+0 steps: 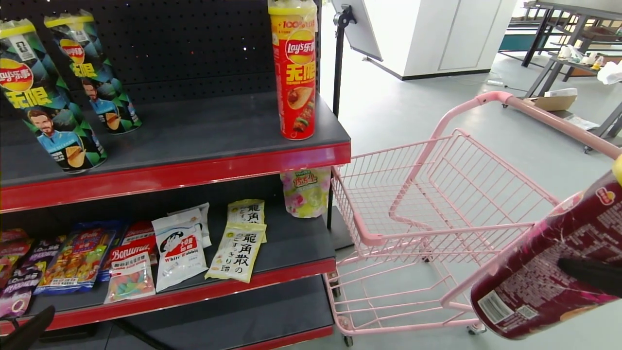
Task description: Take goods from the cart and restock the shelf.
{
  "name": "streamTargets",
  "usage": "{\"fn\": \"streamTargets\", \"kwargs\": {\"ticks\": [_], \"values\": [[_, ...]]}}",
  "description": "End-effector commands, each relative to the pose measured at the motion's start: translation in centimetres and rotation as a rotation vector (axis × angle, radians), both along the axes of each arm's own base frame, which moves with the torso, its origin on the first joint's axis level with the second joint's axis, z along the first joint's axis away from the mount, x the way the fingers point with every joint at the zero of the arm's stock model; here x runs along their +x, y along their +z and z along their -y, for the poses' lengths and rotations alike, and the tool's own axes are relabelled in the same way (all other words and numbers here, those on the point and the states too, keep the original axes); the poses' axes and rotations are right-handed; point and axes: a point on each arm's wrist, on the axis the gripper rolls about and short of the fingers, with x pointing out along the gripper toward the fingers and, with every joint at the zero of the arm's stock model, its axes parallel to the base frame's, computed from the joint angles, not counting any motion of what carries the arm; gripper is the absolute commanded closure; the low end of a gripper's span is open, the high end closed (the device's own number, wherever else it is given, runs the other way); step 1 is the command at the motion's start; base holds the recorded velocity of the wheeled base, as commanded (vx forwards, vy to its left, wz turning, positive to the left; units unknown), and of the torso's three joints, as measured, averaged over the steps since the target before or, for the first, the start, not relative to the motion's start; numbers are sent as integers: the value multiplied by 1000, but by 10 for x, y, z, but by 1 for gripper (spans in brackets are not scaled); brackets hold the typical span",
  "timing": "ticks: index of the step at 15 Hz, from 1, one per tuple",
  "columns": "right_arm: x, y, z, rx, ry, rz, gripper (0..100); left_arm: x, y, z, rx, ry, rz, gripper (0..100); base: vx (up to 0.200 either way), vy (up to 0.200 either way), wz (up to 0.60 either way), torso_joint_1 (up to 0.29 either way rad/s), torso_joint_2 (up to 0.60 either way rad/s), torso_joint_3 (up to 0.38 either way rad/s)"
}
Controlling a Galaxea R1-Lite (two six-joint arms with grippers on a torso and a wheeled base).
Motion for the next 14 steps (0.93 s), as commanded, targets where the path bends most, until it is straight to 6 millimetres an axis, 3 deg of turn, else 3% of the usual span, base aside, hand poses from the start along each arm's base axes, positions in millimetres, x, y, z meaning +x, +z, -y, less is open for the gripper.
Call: {"fn": "streamTargets", "kwargs": {"ticks": [1, 11, 14], "values": [[0, -1, 0, -5, -4, -7, 100, -4, 0, -1, -2, -2, 20, 0, 0, 0, 0, 124, -330, -222], [8, 0, -4, -26, 0, -4, 100, -4, 0, -1, -2, 0, 15, 0, 0, 0, 0, 197, -520, -311], [11, -1, -6, -35, -7, -13, 100, -3, 0, 0, -2, 0, 14, 0, 0, 0, 600, 25, -23, -36]]}}
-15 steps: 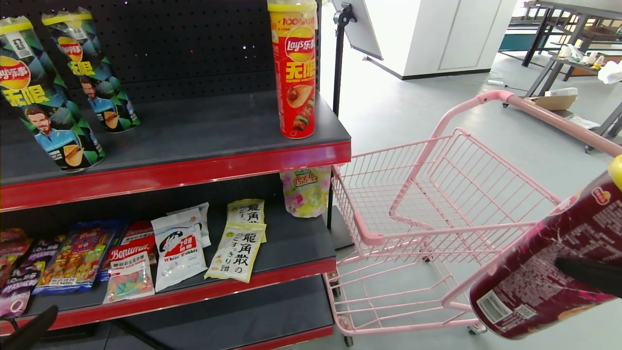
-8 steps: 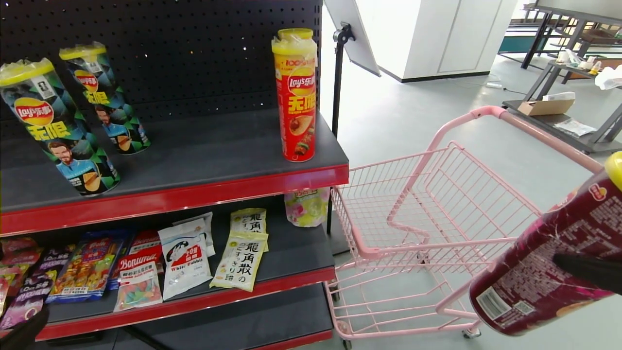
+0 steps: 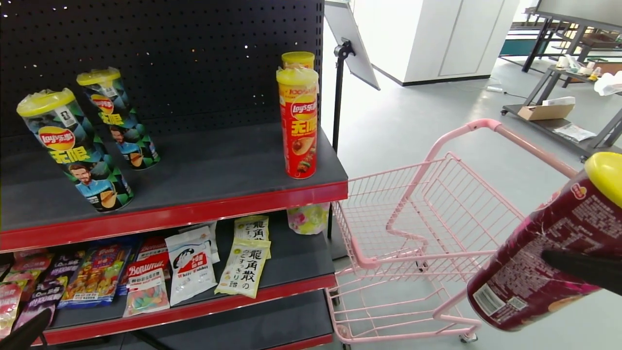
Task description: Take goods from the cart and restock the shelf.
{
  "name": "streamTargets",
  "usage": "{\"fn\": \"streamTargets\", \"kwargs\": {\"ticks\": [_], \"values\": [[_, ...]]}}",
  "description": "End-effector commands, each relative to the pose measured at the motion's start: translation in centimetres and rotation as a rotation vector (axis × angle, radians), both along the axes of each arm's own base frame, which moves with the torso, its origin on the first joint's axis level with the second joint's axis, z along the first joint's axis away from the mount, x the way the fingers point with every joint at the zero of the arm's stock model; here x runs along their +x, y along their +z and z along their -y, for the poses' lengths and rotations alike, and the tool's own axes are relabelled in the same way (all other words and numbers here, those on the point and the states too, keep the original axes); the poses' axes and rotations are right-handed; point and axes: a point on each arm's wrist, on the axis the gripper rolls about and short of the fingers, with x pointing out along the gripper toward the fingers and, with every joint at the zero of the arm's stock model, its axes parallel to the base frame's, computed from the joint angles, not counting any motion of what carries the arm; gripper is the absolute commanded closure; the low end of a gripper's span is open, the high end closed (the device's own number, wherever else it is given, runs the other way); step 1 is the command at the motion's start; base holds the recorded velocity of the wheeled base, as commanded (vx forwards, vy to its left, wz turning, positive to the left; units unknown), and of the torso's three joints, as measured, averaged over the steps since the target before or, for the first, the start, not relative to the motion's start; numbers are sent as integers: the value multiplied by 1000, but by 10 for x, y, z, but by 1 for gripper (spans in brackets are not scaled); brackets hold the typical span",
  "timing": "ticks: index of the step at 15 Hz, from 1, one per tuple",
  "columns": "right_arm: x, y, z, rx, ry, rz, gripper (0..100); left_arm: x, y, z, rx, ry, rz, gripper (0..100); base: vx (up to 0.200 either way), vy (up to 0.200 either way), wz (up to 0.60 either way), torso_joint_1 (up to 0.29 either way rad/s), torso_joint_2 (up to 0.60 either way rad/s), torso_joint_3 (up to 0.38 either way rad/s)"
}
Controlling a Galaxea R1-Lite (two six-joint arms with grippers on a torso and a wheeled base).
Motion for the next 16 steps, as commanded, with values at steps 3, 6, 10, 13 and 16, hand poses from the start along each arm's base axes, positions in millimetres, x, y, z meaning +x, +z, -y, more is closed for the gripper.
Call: {"fn": "streamTargets", "kwargs": {"ticks": [3, 6, 10, 13, 16], "values": [[8, -1, -4, -5, -4, -10, 100, 1, 0, 0, 1, 1, -6, 0, 0, 0, 600, 14, 5, -12], [11, -3, -5, -10, -9, -16, 100, 2, 0, 0, 0, 3, -12, 0, 0, 0, 0, 0, 0, 0], [15, -4, -5, 4, -28, -25, 100, 2, 0, 0, 0, 1, -12, 0, 0, 50, 0, 1, 1, 1], [28, -4, -11, 49, -35, 61, 100, 3, -1, 0, 0, 3, -19, 0, 0, 200, 0, 1, 1, 4], [30, -9, -14, 79, 12, 50, 100, 4, -1, 0, 2, 3, -23, 0, 0, 200, 0, 6, 4, 1]]}}
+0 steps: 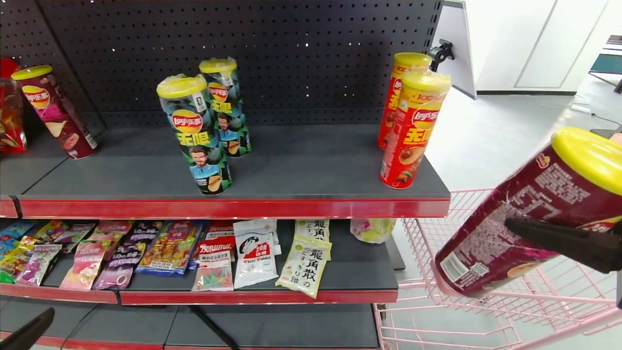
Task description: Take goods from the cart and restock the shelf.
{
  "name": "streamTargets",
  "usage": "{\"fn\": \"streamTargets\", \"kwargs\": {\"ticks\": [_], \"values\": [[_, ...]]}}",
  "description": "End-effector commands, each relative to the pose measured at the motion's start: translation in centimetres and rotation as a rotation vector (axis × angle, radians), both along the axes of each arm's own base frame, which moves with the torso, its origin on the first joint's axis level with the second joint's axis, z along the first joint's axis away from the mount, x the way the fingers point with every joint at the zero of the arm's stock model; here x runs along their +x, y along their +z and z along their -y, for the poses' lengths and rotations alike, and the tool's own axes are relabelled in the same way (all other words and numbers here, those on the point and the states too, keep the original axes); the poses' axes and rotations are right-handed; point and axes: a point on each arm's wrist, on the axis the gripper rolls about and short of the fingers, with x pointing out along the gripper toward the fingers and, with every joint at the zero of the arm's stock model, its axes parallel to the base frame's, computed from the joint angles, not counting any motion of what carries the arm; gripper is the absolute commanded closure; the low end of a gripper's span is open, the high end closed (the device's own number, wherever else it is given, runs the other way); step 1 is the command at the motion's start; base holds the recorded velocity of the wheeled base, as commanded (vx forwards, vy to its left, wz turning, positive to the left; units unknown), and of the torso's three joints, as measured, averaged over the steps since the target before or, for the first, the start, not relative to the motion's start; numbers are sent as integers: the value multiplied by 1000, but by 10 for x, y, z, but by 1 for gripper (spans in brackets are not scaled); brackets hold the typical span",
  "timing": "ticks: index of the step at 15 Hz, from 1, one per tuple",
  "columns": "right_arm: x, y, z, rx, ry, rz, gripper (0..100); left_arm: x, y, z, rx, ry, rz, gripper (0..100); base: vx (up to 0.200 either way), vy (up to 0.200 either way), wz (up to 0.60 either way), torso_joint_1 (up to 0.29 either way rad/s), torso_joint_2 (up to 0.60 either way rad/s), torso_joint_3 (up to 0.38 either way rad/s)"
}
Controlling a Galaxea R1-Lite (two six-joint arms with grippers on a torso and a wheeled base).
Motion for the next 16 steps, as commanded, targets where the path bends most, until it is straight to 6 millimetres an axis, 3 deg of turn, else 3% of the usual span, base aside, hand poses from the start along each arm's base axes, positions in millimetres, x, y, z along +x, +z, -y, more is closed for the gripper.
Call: {"fn": "streamTargets", "kwargs": {"ticks": [1, 7, 16], "values": [[1, -7, -2, -1, 56, -32, 100, 0, -1, 0, 1, 0, -4, 0, 0, 200, 0, -2, 2, 7], [-9, -11, -6, 30, 265, -59, 100, 1, 0, 0, 1, 0, -7, 0, 0, 200, 0, 5, 3, -1], [-5, -13, -12, 21, 279, -79, 100, 2, 0, 0, 2, 1, -11, 0, 0, 200, 0, 2, 5, 4]]}}
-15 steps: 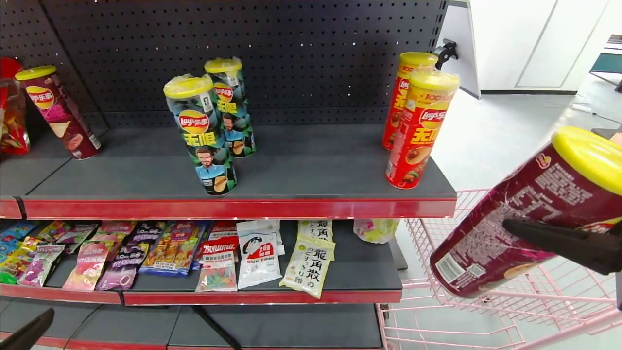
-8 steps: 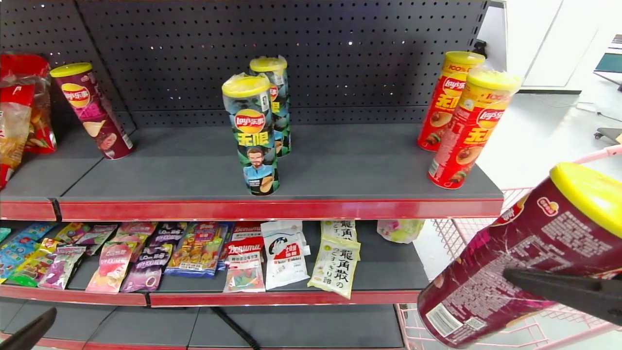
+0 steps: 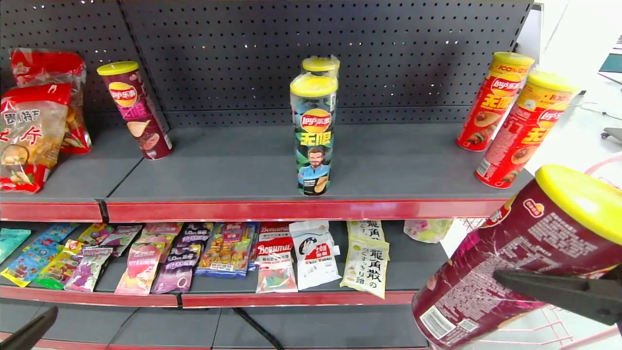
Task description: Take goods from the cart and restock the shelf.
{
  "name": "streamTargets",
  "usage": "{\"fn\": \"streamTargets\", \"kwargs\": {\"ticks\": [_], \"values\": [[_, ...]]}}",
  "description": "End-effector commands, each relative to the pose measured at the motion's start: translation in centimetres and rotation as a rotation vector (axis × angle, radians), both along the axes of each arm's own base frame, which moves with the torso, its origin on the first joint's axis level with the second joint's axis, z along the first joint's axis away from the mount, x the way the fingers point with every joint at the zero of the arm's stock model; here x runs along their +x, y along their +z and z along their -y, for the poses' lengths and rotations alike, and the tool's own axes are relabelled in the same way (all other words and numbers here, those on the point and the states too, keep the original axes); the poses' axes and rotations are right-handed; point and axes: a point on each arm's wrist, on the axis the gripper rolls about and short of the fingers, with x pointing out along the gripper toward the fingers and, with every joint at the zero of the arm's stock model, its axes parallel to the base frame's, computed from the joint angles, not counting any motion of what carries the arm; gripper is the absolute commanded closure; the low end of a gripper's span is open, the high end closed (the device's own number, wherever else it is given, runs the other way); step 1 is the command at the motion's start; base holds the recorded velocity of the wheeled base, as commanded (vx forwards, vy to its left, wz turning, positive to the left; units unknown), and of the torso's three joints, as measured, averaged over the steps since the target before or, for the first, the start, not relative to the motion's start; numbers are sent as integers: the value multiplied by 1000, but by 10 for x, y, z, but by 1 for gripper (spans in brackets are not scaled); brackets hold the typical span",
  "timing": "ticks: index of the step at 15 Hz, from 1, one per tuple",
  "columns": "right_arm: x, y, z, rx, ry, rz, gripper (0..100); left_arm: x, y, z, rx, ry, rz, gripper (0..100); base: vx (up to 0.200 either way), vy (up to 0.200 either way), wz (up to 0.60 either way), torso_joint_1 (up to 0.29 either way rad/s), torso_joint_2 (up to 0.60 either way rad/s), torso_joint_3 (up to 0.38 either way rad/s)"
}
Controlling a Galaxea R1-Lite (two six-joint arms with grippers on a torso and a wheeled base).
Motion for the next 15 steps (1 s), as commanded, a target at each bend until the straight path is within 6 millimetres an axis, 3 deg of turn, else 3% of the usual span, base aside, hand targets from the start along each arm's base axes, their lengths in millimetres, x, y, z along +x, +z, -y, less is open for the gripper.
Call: {"fn": "streamTargets", "kwargs": {"ticks": [1, 15], "values": [[1, -1, -1, -2, 1, -3, 100, 0, 0, 0, 0, 0, -1, 0, 0, 200, 0, 2, 2, 2], [-2, -7, 2, -8, -2, -13, 100, -2, 0, 0, 0, 1, 10, 0, 0, 200, 0, 3, 2, 1]]}}
